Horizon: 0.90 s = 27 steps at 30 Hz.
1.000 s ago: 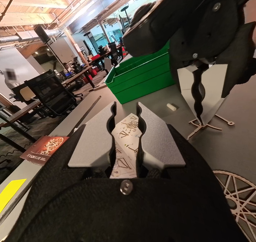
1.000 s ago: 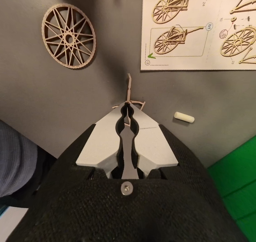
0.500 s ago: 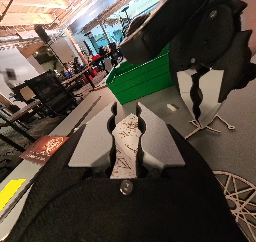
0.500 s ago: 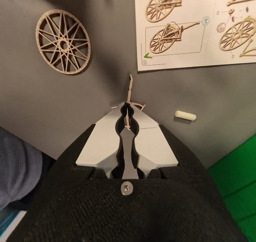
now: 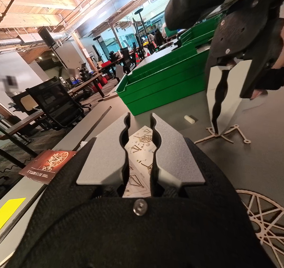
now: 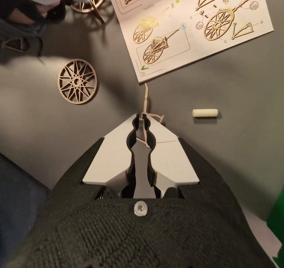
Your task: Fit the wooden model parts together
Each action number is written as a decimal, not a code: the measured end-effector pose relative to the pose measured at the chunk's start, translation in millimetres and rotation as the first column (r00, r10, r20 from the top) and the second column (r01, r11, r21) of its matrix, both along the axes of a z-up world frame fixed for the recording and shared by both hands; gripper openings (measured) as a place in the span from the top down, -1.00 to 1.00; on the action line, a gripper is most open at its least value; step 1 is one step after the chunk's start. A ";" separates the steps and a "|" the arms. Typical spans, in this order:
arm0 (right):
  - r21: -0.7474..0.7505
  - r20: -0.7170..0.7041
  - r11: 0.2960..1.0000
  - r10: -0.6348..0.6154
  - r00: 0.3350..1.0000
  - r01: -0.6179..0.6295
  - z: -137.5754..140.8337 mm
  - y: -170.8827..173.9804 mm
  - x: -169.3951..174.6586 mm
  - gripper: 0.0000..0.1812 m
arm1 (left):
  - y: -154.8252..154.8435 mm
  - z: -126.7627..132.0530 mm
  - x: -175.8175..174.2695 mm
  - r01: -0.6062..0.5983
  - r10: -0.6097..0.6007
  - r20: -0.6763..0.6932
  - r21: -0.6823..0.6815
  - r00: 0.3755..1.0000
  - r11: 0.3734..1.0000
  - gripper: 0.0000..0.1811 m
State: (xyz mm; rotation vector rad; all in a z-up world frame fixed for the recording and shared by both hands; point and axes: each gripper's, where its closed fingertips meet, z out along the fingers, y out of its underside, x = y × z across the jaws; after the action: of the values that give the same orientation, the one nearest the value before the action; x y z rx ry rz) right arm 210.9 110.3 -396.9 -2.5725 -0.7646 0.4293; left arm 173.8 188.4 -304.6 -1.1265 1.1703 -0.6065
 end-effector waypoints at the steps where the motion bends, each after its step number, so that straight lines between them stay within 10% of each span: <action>1: 0.006 0.015 1.000 0.008 1.000 -0.008 -1.0 -1.3 1.4 0.96 | 0.1 -0.1 -0.1 0.001 -0.001 0.000 -0.002 1.000 1.000 0.74; 12: 0.096 0.303 0.965 0.204 0.931 -0.243 -3.1 -8.8 12.5 0.77 | -0.1 -2.9 0.5 0.004 -0.004 -0.013 0.001 1.000 1.000 0.75; 27: 0.063 0.242 0.990 0.105 0.965 -0.124 -8.8 -1.1 14.6 0.99 | -1.9 -4.6 1.0 0.010 -0.010 -0.022 0.006 1.000 1.000 0.76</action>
State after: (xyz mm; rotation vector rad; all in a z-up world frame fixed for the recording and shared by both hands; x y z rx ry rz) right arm 225.6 109.2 -405.7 -2.5436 -0.9970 0.1215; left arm 174.8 186.5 -309.2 -1.1255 1.1964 -0.5994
